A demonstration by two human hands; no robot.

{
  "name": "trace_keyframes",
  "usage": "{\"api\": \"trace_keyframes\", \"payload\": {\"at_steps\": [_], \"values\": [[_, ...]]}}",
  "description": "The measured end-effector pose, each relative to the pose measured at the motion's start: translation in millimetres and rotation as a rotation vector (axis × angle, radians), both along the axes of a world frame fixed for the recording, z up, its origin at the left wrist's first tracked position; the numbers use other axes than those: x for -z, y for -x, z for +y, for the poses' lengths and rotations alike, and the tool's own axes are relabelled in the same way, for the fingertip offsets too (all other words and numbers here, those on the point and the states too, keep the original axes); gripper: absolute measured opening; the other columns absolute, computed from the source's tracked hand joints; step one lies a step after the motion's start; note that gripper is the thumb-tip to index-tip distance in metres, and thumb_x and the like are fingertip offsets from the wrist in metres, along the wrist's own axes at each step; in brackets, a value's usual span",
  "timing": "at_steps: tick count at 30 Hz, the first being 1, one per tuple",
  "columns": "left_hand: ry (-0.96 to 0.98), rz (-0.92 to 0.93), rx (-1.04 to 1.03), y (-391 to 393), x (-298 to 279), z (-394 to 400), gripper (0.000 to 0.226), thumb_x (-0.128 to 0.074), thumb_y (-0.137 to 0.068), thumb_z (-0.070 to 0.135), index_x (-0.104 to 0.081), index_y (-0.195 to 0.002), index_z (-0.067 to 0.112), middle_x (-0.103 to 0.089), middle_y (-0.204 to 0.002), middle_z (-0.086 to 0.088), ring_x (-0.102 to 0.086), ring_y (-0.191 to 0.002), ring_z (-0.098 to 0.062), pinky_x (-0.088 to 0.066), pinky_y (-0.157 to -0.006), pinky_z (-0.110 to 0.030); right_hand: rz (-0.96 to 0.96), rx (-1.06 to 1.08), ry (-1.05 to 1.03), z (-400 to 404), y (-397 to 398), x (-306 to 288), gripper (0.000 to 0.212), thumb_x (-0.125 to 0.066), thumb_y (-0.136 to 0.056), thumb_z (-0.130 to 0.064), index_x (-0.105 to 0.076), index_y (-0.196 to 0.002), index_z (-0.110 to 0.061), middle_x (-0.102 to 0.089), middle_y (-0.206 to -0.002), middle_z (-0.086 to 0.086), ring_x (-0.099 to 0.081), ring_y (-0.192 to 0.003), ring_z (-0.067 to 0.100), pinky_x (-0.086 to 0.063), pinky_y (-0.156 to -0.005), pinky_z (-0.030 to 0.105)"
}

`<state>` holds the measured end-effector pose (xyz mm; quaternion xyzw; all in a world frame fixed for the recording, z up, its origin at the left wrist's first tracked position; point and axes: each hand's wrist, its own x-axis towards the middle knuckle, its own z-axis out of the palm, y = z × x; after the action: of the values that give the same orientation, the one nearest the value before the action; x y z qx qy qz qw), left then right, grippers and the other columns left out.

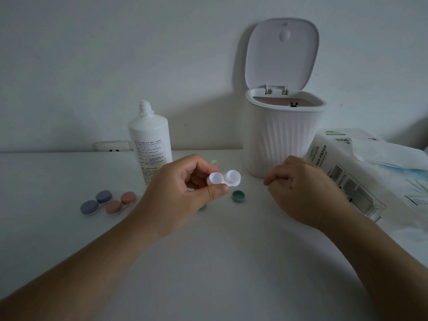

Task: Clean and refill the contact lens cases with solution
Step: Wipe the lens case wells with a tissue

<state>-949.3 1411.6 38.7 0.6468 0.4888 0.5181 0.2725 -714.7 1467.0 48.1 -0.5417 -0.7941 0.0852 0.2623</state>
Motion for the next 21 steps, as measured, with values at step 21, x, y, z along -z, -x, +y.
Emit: {"api": "trace_keyframes", "payload": {"at_steps": [21], "values": [[0.123, -0.155, 0.195, -5.1, 5.2, -0.8, 0.021, -0.083, -0.071, 0.028, -0.076, -0.090, 0.021, -0.078, -0.083, -0.001, -0.073, -0.075, -0.010, -0.055, -0.068, -0.019, 0.590, -0.554, 0.347, -6.4, 12.3, 8.2, 0.029, -0.077, -0.080, -0.035, -0.077, -0.108, -0.027, -0.079, -0.101, -0.001, -0.075, -0.095, 0.021, -0.060, -0.090, 0.041]]}}
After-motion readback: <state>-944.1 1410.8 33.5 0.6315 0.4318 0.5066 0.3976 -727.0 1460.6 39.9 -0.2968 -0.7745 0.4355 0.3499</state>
